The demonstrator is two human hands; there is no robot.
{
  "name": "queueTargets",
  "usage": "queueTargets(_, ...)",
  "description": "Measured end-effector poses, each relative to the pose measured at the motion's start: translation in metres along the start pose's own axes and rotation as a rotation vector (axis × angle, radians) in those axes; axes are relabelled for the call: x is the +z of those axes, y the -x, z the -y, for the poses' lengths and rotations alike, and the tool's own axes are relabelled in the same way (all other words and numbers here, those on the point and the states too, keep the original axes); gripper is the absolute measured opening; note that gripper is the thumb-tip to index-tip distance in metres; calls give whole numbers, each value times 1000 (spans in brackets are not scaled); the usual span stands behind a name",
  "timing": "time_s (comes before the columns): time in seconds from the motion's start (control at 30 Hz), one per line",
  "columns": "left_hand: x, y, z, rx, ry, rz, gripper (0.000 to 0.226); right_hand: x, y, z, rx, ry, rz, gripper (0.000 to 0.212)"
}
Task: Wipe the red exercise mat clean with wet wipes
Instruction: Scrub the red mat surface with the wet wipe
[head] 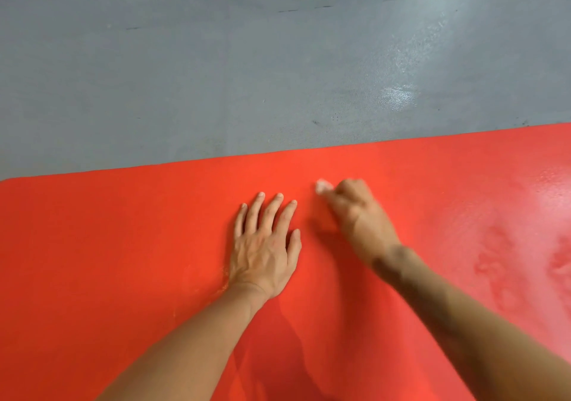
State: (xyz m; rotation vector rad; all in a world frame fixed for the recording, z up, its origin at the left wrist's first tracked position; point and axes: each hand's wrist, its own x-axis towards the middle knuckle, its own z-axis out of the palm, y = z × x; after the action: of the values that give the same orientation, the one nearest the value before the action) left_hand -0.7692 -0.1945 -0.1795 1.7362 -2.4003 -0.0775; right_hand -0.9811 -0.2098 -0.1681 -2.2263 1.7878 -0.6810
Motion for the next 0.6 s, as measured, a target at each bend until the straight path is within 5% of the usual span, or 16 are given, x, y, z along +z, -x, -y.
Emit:
queueTargets(0.1,0,0,0,-4,-6,15,55,-12,-14,-37,375,85,-222,28)
queueTargets(0.17,0,0,0,-4,-9,19,56,-1,-13,-9,415,66,-305,24)
queueTargets(0.27,0,0,0,2,10,5,57,20,13,48,92,-34,-142,34)
queueTargets(0.37,0,0,0,0,9,0,56,10,13,26,-108,39,-18,38)
queueTargets(0.5,0,0,0,-5,-5,7,56,-14,-4,-37,378,131,-272,27)
queueTargets(0.6,1,0,0,-2,-5,5,56,3,4,-2,395,97,-284,32)
